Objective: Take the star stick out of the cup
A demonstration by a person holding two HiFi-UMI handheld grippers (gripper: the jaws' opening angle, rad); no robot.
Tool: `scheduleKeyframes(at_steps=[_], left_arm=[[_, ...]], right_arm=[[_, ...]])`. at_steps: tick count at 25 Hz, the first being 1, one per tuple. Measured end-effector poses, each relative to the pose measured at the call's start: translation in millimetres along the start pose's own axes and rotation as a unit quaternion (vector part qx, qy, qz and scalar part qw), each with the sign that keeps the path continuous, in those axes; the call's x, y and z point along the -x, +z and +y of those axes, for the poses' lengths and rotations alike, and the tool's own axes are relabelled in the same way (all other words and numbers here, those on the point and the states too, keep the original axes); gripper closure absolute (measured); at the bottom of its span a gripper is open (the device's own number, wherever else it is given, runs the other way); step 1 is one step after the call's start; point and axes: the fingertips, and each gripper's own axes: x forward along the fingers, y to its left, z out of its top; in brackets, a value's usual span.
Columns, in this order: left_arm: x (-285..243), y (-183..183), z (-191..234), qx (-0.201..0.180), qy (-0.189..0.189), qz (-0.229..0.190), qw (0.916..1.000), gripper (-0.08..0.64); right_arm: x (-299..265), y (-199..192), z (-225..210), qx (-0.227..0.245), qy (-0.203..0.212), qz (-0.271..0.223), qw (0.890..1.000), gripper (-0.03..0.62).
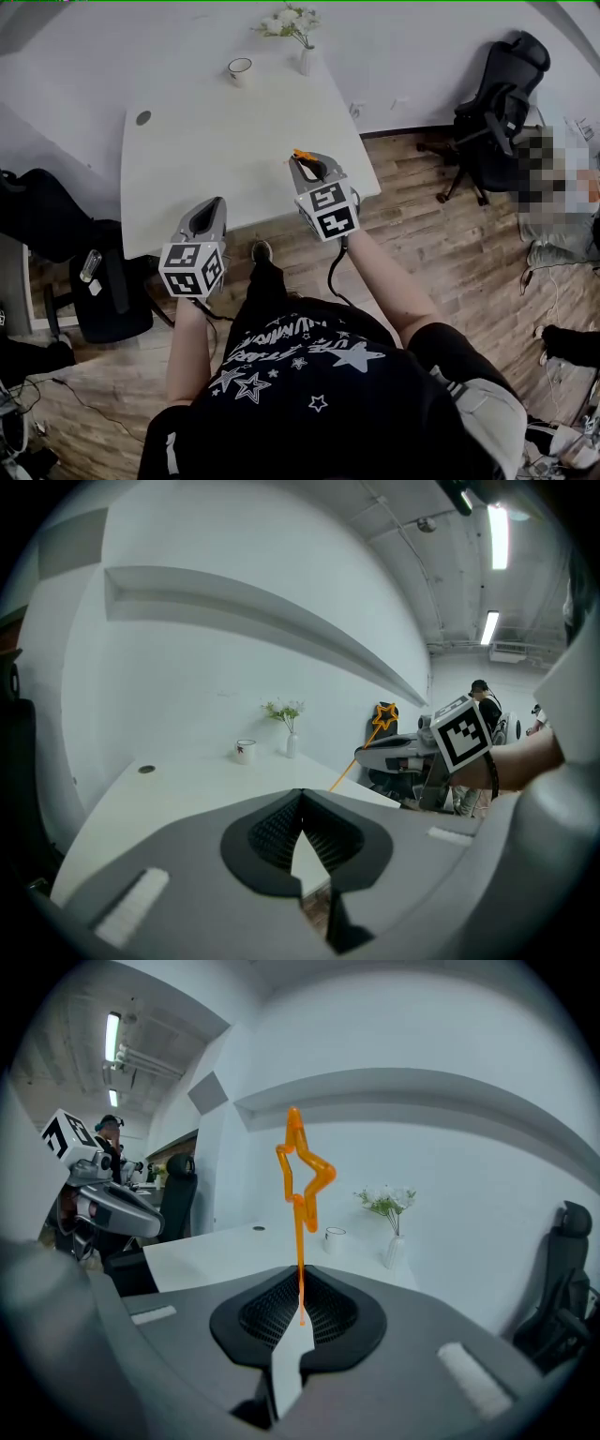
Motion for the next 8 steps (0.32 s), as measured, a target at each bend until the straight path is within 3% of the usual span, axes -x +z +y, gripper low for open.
scheduleKeyframes(at_steps=[8], left_arm=[[18.4, -19.8, -3.8, 0.008, 0.004, 0.004, 0.9999, 0.557]], right_arm=[[20.5, -12.5, 15.0, -0.007, 0.0, 0.005, 1.0, 0.56]])
